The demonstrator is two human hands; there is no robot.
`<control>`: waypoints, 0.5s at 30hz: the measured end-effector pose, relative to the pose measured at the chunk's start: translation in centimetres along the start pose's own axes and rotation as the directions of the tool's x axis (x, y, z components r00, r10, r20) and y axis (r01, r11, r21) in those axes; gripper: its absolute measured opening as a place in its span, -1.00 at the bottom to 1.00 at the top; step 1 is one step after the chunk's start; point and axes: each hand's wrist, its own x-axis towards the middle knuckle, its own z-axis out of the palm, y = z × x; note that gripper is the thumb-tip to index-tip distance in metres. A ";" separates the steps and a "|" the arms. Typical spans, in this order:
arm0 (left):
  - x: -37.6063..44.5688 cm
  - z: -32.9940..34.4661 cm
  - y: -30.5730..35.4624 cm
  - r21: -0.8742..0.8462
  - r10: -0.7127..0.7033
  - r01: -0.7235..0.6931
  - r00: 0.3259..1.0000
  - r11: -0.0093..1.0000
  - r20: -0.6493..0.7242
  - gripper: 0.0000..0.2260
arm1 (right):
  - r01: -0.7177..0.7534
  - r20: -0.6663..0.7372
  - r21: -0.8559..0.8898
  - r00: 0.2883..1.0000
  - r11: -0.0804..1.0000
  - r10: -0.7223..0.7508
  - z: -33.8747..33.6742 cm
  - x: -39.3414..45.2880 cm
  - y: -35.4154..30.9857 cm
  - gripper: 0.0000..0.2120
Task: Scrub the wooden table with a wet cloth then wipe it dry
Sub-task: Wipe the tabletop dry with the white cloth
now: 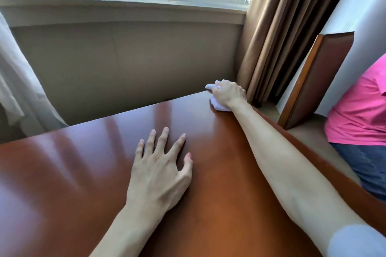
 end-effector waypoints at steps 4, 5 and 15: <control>0.0 -0.1 0.1 -0.027 0.001 -0.001 1.000 1.000 0.024 -0.42 | 0.230 0.094 -0.022 0.969 0.973 -0.227 0.3 -6.7 -1.9 -0.51; -0.1 -0.1 0.1 -0.028 0.004 -0.003 0.999 1.000 0.033 -0.44 | 0.298 0.126 -0.026 0.948 0.954 -0.292 0.4 -8.9 -2.5 -0.52; -0.5 -0.2 0.3 -0.043 0.002 -0.002 1.000 0.999 -0.008 -0.46 | 0.313 0.103 -0.001 0.945 0.950 -0.311 -1.4 -7.2 2.0 -0.50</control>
